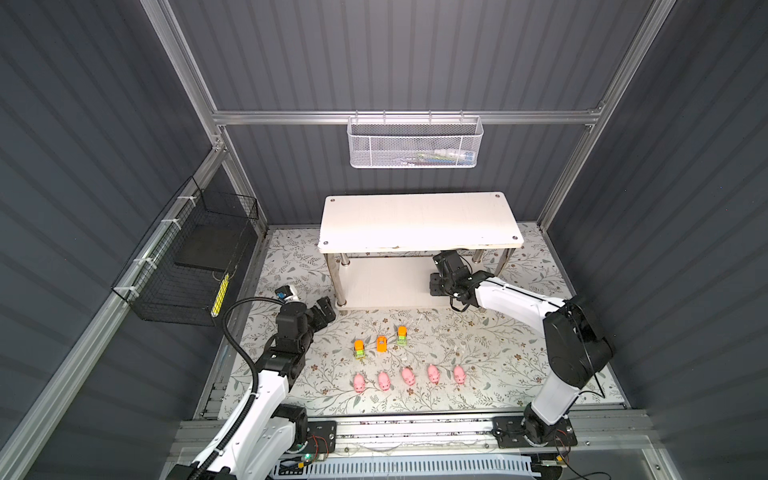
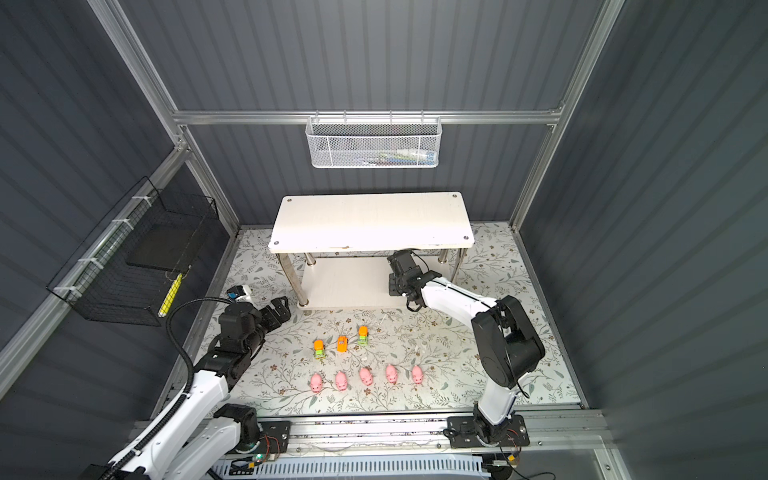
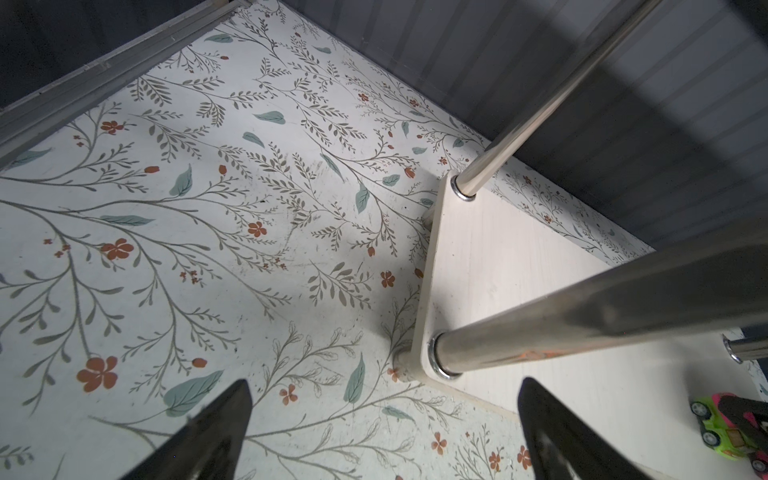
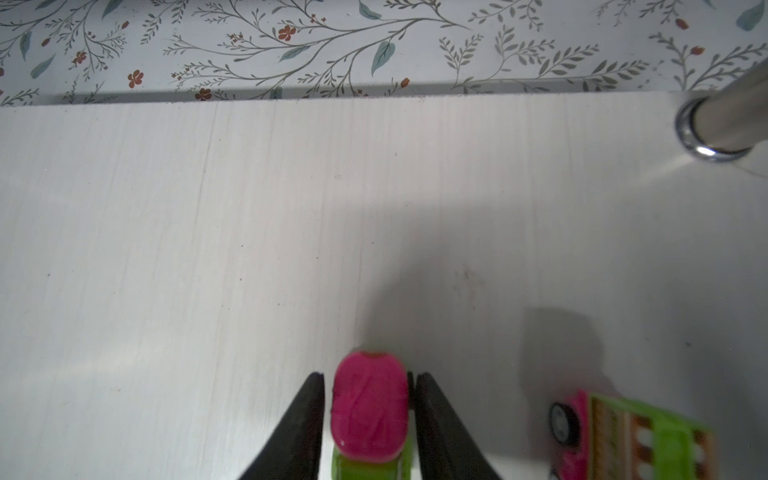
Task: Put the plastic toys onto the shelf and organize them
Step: 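Carry the pink-topped truck onto the lower shelf and release it, then move the right gripper over the orange-topped green truck nearest the shelf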
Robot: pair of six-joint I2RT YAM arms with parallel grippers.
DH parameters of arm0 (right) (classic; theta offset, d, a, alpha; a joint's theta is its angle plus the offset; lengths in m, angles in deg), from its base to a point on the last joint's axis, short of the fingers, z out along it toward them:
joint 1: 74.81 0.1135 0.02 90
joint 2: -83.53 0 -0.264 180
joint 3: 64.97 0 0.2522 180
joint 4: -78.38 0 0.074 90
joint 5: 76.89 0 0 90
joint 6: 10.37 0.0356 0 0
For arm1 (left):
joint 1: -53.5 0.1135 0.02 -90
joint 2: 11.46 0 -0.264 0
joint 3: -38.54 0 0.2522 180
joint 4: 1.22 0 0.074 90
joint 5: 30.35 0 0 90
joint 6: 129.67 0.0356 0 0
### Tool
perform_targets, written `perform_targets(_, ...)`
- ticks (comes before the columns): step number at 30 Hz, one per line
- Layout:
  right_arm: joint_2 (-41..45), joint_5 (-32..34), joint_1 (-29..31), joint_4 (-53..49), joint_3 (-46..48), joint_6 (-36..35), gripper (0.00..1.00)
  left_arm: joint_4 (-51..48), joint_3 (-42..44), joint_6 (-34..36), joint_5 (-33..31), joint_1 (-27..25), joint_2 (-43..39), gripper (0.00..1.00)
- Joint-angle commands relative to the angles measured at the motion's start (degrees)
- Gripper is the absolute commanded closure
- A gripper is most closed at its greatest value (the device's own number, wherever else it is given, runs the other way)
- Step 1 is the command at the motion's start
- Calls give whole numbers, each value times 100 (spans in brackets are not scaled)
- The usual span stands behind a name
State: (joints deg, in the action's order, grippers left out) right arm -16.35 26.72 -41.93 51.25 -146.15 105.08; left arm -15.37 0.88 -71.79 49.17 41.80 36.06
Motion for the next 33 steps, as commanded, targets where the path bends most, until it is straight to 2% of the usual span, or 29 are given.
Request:
perform_targets(1,131,-9,-23,-35,-127,-2,59,12,54,109,-80,-40,2,0)
perform_targets(12,1225,-152,83,381,757,161,54,-61,-42,162,-80,-42,-35,0)
perform_targets(21,2020,251,764,224,1275,398,52,27,-115,145,-32,-42,193,0)
perform_targets(27,1847,16,1324,-102,1133,861,50,108,-90,101,5,-42,278,0)
perform_targets(33,1084,-364,1668,-385,674,956,48,44,-28,73,11,-42,174,0)
